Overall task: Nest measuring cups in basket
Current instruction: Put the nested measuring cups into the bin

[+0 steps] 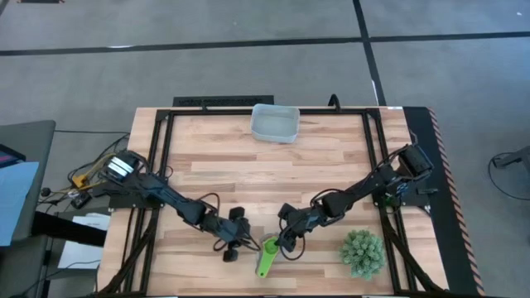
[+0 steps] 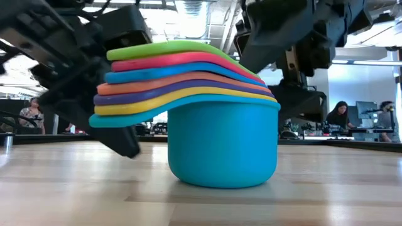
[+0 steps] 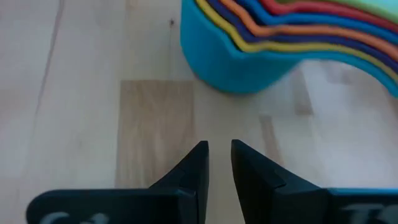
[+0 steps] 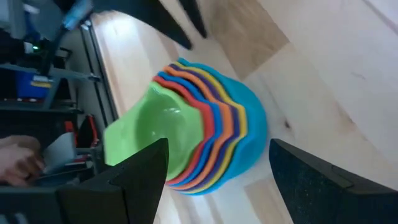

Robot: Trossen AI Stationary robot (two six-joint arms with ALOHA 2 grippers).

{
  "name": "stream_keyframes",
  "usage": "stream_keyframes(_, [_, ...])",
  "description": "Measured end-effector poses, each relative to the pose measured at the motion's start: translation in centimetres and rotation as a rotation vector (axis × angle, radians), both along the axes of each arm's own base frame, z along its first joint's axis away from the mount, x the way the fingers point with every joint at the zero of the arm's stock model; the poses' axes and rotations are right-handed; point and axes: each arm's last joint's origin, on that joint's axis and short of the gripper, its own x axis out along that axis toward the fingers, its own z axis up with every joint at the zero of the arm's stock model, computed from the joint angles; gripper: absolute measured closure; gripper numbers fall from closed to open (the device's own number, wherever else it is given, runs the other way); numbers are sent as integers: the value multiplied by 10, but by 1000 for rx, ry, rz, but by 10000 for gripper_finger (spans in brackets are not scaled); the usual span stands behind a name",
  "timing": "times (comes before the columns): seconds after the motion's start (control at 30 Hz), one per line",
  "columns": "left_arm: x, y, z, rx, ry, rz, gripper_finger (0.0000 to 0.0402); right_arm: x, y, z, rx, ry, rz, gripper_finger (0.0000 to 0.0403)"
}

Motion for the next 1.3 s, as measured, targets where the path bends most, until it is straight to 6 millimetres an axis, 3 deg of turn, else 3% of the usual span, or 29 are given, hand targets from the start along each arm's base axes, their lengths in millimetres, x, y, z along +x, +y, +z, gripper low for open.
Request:
stream_keyframes(0.37, [20,-5,10,15,-66,49,347,-3,1,-2,25,48,4,101])
stream_keyframes(1.03, [31,8,13,10,-118,118,347,-1,-2,-2,-144,-45,159,101])
stream_keyframes(1.3, [33,12,15,26,-138,112,347,1,-7,-2,-130,-41,161,101])
